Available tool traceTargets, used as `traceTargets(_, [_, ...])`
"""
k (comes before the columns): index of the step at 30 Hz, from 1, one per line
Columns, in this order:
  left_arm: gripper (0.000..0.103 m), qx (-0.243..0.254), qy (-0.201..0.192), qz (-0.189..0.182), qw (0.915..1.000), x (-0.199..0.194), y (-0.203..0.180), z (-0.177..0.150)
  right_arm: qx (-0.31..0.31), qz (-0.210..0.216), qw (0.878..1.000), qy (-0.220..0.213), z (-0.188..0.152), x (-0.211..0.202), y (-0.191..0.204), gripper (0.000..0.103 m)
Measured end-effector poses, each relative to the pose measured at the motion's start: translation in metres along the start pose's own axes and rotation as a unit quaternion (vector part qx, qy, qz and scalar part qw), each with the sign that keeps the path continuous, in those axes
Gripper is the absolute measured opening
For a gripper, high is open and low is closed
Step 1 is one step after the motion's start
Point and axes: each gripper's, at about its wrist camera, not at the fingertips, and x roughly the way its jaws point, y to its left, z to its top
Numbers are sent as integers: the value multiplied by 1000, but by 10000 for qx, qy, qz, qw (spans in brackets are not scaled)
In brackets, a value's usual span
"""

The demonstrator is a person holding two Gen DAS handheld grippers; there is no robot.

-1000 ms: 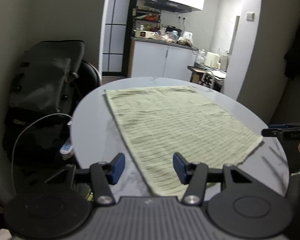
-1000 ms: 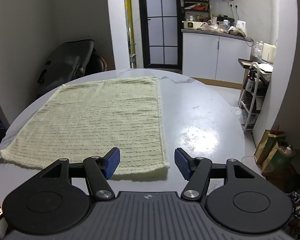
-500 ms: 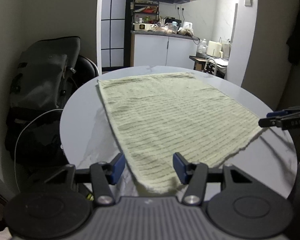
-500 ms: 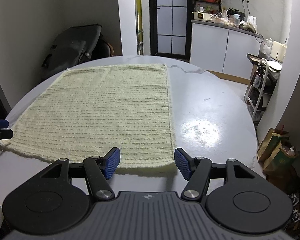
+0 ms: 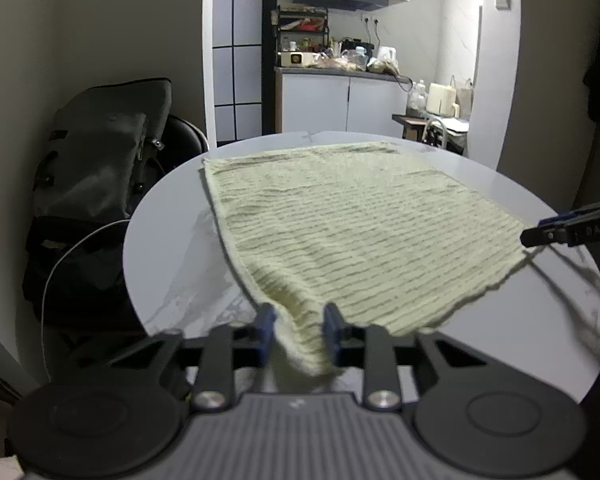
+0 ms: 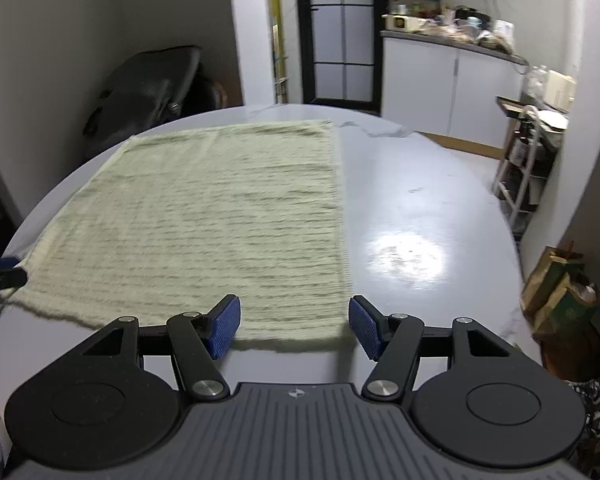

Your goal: Fold towel

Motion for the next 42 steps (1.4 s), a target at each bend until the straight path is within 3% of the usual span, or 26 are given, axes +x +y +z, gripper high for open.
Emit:
traceTargets(3, [14, -65, -40, -15, 10000, 0, -2, -1, -8, 49, 9999, 100, 0, 4, -1, 65])
traceTargets(8, [12, -207, -121, 56, 9997, 0, -4, -3, -70, -14, 9999, 128, 0, 6, 1, 62])
traceTargets(10, [10, -267, -161, 101, 9995, -1, -5, -4, -150, -3, 9998, 103, 0, 7, 4, 48])
traceTargets(12, [8, -377, -195, 139, 9990, -2, -7, -6, -188, 65, 9998, 89, 0, 6, 5, 26])
traceTargets(15, [8, -582, -241, 138, 9979, -4, -9, -7, -218, 183, 9995, 96, -1, 6, 5, 6])
traceTargets(28, [6, -676, -204, -66, 9975, -12, -8, -9, -395, 140, 9991, -82, -9, -24, 10, 3])
traceTargets(42, [6, -745, -363, -424, 9957, -16, 2, -10, -111, 90, 9989, -446, -30, -48, 15, 3])
